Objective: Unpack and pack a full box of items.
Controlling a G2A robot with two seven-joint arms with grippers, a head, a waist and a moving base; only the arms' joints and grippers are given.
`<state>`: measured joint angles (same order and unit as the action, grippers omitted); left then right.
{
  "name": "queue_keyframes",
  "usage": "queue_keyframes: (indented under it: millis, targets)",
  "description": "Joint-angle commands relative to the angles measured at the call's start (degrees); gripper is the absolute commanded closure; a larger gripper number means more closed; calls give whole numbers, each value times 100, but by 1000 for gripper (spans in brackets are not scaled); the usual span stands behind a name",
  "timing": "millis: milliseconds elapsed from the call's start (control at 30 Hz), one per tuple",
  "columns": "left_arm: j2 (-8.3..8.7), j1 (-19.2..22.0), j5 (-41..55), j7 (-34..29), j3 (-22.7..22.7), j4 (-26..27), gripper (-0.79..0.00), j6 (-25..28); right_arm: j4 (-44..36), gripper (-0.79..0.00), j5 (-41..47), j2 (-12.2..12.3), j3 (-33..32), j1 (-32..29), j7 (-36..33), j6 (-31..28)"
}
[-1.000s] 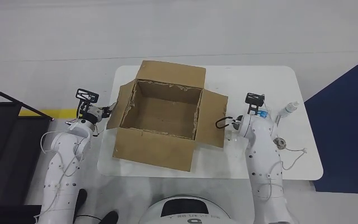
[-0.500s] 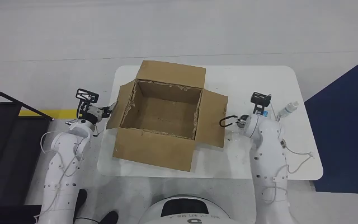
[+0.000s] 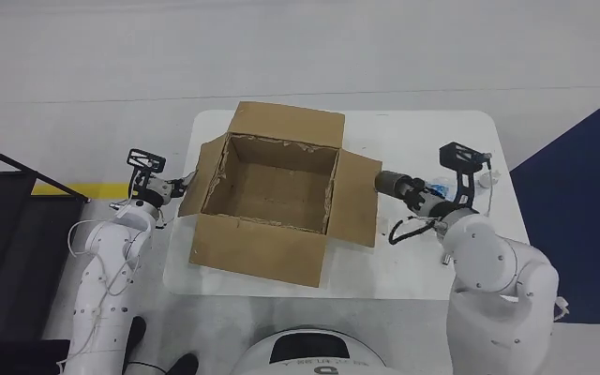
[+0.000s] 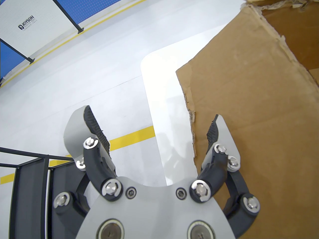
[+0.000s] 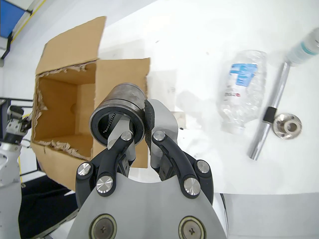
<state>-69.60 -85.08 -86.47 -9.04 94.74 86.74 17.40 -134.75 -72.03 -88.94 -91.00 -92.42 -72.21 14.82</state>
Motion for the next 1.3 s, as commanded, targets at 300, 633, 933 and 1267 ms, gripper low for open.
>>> queue_keyframes:
  millis: [300, 633, 933, 1267]
  targets:
    - [0, 0, 0, 0, 0, 0, -785, 0, 515, 0, -1628, -68, 2256, 950, -687, 618]
    - [0, 0, 0, 0, 0, 0, -785, 0, 2844, 0, -2485, -484, 3628, 2474, -963, 763]
    - [0, 0, 0, 0, 0, 0, -785, 0, 4888, 0, -3391, -1086, 3826, 3136, -1334, 393]
    - [0, 0, 0, 0, 0, 0, -785, 0, 6045, 0, -3628, -1644, 3431, 3382, -1341, 385]
